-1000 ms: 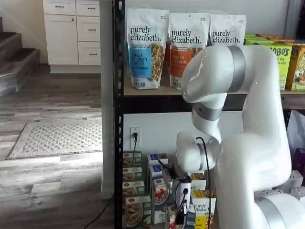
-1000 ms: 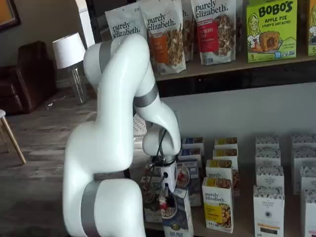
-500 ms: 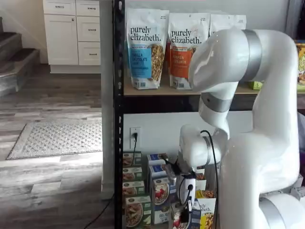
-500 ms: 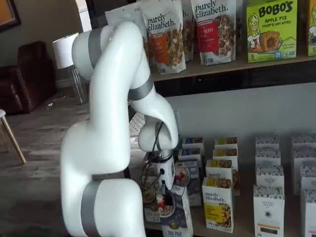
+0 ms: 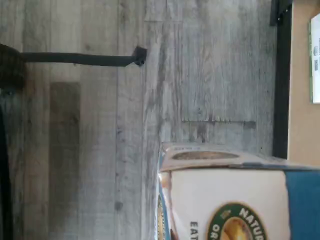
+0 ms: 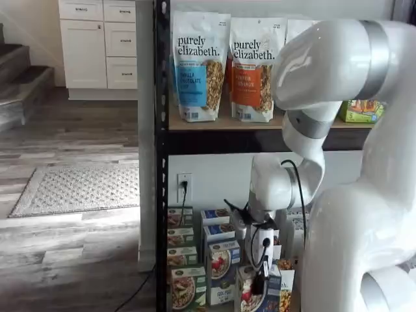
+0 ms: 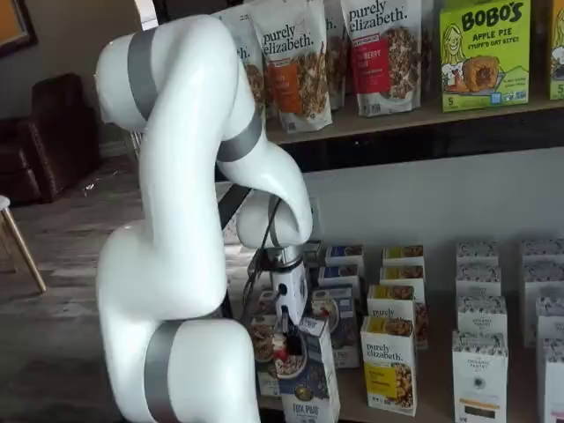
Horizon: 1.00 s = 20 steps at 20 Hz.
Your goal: Pick up the blue and white box that is on the bottom shelf, the second box from the left
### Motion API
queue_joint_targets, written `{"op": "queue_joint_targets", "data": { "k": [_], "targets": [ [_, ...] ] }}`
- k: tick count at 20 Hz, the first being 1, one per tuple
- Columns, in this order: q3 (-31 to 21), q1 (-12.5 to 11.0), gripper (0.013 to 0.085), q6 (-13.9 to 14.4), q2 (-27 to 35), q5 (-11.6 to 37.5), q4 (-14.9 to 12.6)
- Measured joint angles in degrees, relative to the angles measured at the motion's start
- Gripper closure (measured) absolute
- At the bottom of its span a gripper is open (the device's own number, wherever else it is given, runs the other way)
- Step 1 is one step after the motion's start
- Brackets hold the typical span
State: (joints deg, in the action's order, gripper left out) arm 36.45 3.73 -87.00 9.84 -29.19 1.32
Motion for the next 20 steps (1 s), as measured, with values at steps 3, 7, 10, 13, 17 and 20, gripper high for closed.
{"op": "queue_joint_targets", "data": {
  "k": [3,7,10,13,17,20],
  "targets": [
    [-1.2,0.1,0.0570,-0.1,-3.6,-2.5,0.3],
    [-2.6,0.7,0.0570,0.3,-8.9,-5.9,0.6],
    [-2.9,1.7,0.0570,0.9,-13.2,-9.6,1.3],
    [-3.1,2.7,0.0570,2.1,-16.3,-12.2,1.1],
    [-3.2,3.8,0.0570,3.4,-20.6,-15.5,1.0],
    [-2.8,4.0,0.0570,3.2,-23.4,-18.2,1.9]
  ]
}}
